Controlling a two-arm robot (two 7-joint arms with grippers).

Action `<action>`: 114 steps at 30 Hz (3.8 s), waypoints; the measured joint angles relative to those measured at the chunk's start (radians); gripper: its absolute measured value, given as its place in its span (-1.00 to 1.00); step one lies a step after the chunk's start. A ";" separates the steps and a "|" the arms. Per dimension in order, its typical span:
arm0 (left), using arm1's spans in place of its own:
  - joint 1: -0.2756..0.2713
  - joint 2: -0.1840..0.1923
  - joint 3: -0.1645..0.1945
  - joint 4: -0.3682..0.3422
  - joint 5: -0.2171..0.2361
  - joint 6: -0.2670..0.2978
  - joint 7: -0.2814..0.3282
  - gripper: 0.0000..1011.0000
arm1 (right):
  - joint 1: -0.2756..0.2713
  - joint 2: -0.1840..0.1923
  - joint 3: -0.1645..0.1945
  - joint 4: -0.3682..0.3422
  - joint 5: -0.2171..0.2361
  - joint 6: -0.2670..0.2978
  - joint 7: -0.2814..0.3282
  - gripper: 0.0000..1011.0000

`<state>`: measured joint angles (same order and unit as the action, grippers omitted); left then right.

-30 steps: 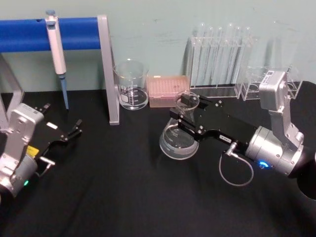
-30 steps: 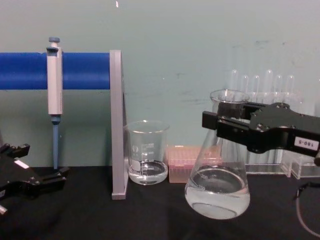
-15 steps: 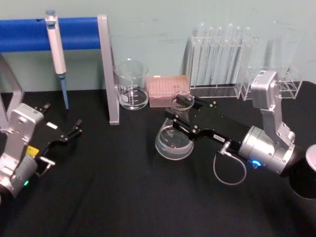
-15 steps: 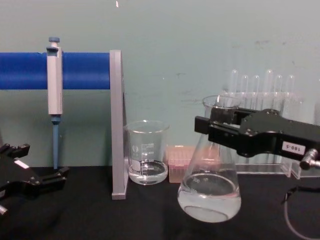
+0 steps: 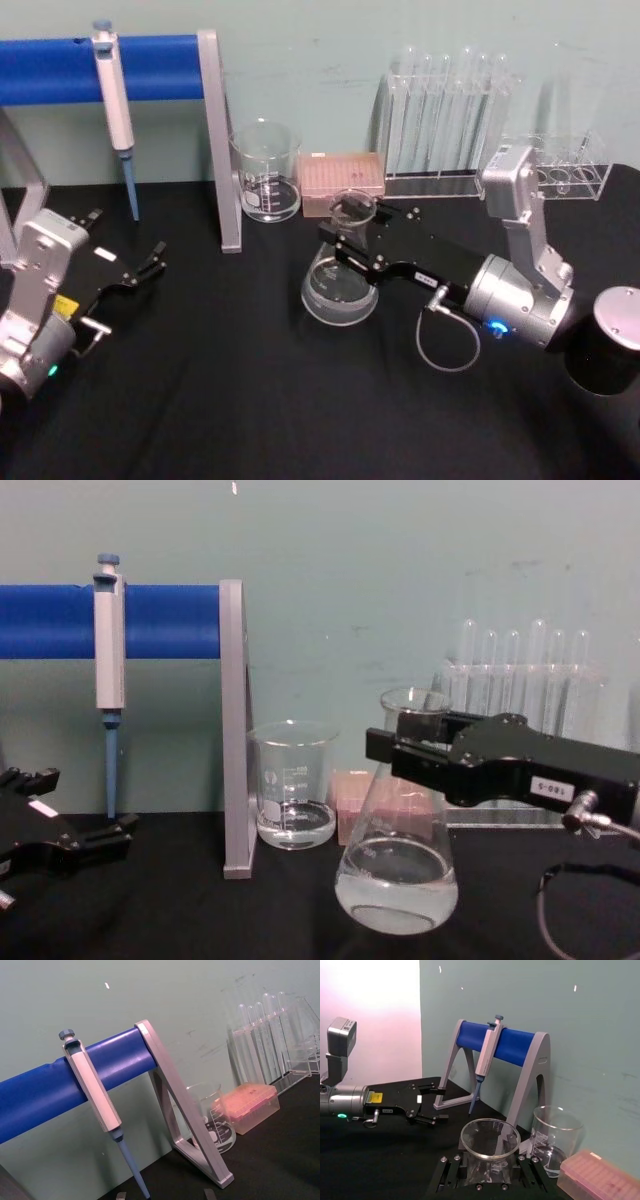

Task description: Grasp the erlenmeyer flask with one hand, shake it three times, then place it back.

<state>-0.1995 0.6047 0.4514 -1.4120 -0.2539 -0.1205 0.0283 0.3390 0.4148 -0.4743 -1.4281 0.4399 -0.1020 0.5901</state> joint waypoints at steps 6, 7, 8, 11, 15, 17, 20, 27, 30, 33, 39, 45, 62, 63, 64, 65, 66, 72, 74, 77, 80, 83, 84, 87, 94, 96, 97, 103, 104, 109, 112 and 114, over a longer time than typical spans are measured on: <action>0.000 0.000 0.000 0.000 0.000 0.000 0.000 0.98 | 0.022 -0.020 -0.013 0.044 -0.002 -0.005 0.010 -0.11; 0.000 0.000 0.000 0.000 0.000 0.000 0.000 0.98 | 0.027 -0.025 -0.016 0.057 -0.002 -0.007 0.012 -0.11; 0.000 0.000 0.000 0.000 0.000 0.000 0.000 0.98 | 0.027 -0.025 -0.016 0.057 -0.002 -0.007 0.012 -0.11; 0.000 0.000 0.000 0.000 0.000 0.000 0.000 0.98 | 0.039 -0.037 -0.023 0.086 -0.002 -0.011 0.021 -0.11; 0.000 0.000 0.000 0.000 0.000 0.000 0.000 0.98 | 0.050 -0.046 -0.029 0.113 -0.001 -0.016 0.029 -0.11; 0.000 0.000 0.000 0.000 0.000 0.000 0.000 0.98 | 0.056 -0.052 -0.033 0.128 -0.002 -0.019 0.033 -0.11; 0.000 0.000 0.000 0.000 0.000 0.000 0.000 0.98 | 0.060 -0.057 -0.036 0.143 -0.003 -0.022 0.036 -0.11; 0.000 0.000 0.000 0.000 0.000 0.000 0.000 0.98 | 0.072 -0.066 -0.045 0.177 -0.008 -0.024 0.042 -0.11; 0.000 0.000 0.000 0.000 0.000 0.000 0.000 0.98 | 0.076 -0.069 -0.047 0.189 -0.011 -0.024 0.043 -0.11; 0.000 0.000 0.000 0.000 0.000 0.000 0.000 0.98 | 0.078 -0.070 -0.049 0.195 -0.012 -0.023 0.044 -0.11; 0.000 0.000 0.000 0.000 0.000 0.000 0.000 0.98 | 0.084 -0.076 -0.053 0.210 -0.018 -0.018 0.044 -0.11; 0.000 0.000 0.000 0.000 0.000 0.000 0.000 0.98 | 0.089 -0.080 -0.058 0.225 -0.025 -0.013 0.045 -0.11; 0.000 0.000 0.000 0.000 0.000 0.000 0.000 0.98 | 0.096 -0.089 -0.062 0.247 -0.042 -0.003 0.036 -0.11; 0.000 0.000 0.000 0.000 0.000 0.000 0.000 0.98 | 0.096 -0.089 -0.062 0.247 -0.042 -0.003 0.036 -0.11; 0.000 0.000 0.000 0.000 0.000 0.000 0.000 0.98 | 0.096 -0.089 -0.062 0.247 -0.042 -0.003 0.036 -0.11; 0.000 0.000 0.000 0.000 0.000 0.000 0.000 0.98 | 0.096 -0.089 -0.062 0.247 -0.042 -0.003 0.036 -0.11; 0.000 0.000 0.000 0.000 0.000 0.000 0.000 0.98 | 0.095 -0.089 -0.062 0.247 -0.042 -0.003 0.036 -0.11; 0.000 0.000 0.000 0.000 0.000 0.000 0.000 0.98 | 0.095 -0.089 -0.062 0.247 -0.042 -0.002 0.036 -0.11; 0.000 0.000 0.000 0.000 0.000 0.000 0.000 0.98 | 0.095 -0.089 -0.062 0.247 -0.042 -0.002 0.036 -0.11; 0.000 0.000 0.000 0.000 0.000 0.000 0.000 0.98 | 0.095 -0.088 -0.061 0.247 -0.042 -0.001 0.036 -0.01; 0.000 0.000 0.000 0.000 0.000 0.000 0.000 0.98 | 0.094 -0.088 -0.062 0.247 -0.045 0.001 0.036 0.13; 0.000 0.000 0.000 0.000 0.000 0.000 0.000 0.98 | 0.094 -0.088 -0.061 0.247 -0.045 0.001 0.036 0.35; 0.000 0.000 0.000 0.000 0.000 0.000 0.000 0.98 | 0.094 -0.088 -0.062 0.247 -0.045 0.001 0.036 0.41; 0.000 0.000 0.000 0.000 0.000 0.000 0.000 0.98 | 0.094 -0.088 -0.062 0.247 -0.044 0.001 0.036 0.58; 0.000 0.000 0.000 0.000 0.000 0.000 0.000 0.98 | 0.094 -0.088 -0.062 0.247 -0.043 0.001 0.037 0.97; 0.000 0.000 0.000 0.000 0.000 0.000 0.000 0.98 | 0.094 -0.088 -0.062 0.247 -0.043 0.001 0.037 0.98; 0.000 0.000 0.000 0.000 0.000 0.000 0.000 0.98 | 0.094 -0.088 -0.062 0.247 -0.043 0.001 0.037 0.98; 0.000 0.000 0.000 0.000 0.000 0.000 0.000 0.98 | 0.094 -0.088 -0.062 0.247 -0.042 0.000 0.037 0.98; 0.000 0.000 0.000 0.000 0.000 0.000 0.000 0.98 | 0.094 -0.087 -0.061 0.246 -0.041 0.000 0.039 0.98; 0.000 0.000 0.000 0.000 0.000 0.000 0.000 0.98 | 0.082 -0.069 -0.057 0.223 -0.034 0.004 0.050 0.98; 0.000 0.000 0.000 0.000 0.000 0.000 0.000 0.98 | 0.063 -0.047 -0.051 0.194 -0.029 0.013 0.050 0.98; 0.000 0.000 0.000 0.000 0.000 0.000 0.000 0.98 | 0.055 -0.036 -0.048 0.181 -0.027 0.017 0.050 0.98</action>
<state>-0.1995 0.6047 0.4514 -1.4119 -0.2539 -0.1205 0.0282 0.3936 0.3786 -0.5220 -1.2474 0.4132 -0.0850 0.6404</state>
